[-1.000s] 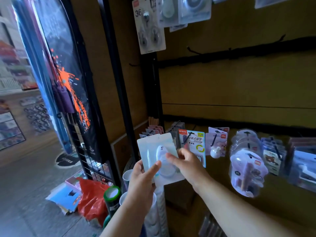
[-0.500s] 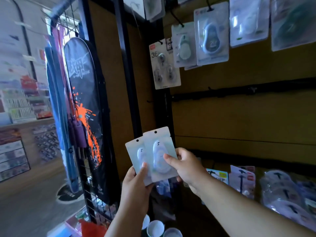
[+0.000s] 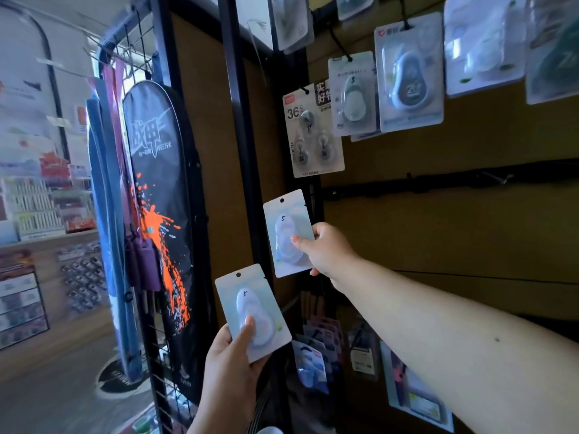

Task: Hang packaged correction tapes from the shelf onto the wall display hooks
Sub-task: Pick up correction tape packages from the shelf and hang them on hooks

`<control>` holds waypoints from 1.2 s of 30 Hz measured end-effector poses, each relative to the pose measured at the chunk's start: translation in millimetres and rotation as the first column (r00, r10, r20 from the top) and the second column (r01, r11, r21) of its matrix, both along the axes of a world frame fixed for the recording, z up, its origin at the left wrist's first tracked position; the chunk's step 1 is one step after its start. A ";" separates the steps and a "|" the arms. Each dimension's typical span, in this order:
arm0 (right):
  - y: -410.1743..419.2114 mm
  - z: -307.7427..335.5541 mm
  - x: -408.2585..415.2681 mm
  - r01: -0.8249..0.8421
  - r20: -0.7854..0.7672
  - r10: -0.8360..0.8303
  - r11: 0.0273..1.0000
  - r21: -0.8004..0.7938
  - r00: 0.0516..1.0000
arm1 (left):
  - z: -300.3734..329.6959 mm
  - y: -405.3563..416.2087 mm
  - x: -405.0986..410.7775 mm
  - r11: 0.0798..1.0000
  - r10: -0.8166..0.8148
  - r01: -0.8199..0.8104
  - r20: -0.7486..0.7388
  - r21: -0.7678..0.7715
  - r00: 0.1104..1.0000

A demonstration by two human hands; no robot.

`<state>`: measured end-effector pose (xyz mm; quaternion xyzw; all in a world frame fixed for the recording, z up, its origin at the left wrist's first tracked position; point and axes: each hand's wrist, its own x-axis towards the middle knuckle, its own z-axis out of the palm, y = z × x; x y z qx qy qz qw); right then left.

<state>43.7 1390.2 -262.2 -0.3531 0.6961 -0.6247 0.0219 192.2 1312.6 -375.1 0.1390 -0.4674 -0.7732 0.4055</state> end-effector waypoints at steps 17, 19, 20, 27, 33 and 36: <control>-22.5 0.5 -3.7 0.147 -0.005 -0.147 0.987 0.067 0.989 | -4.7 -0.5 2.7 1.000 -0.030 0.030 -0.024 0.008 0.999; -25.1 2.9 -8.3 0.192 0.001 -0.193 0.976 0.099 0.981 | -4.7 0.0 1.3 1.000 -0.027 0.027 -0.021 0.006 0.999; -26.5 4.8 -11.7 0.215 0.006 -0.217 0.970 0.117 0.976 | -4.7 0.1 0.5 1.000 -0.024 0.024 -0.018 0.002 1.000; -28.7 0.2 -41.4 0.264 0.080 -0.296 0.924 0.275 0.952 | -3.2 -5.2 -8.6 1.000 -0.011 0.011 -0.001 -0.012 1.000; 1.0 -38.6 -17.6 -0.020 0.266 -0.038 0.977 0.213 0.963 | 6.6 1.2 -11.5 0.999 -0.016 0.016 -0.010 -0.036 1.000; 16.5 -52.5 18.3 -0.257 0.243 0.204 0.943 0.211 0.948 | 11.4 4.7 -12.7 0.999 -0.025 0.025 -0.020 -0.034 0.999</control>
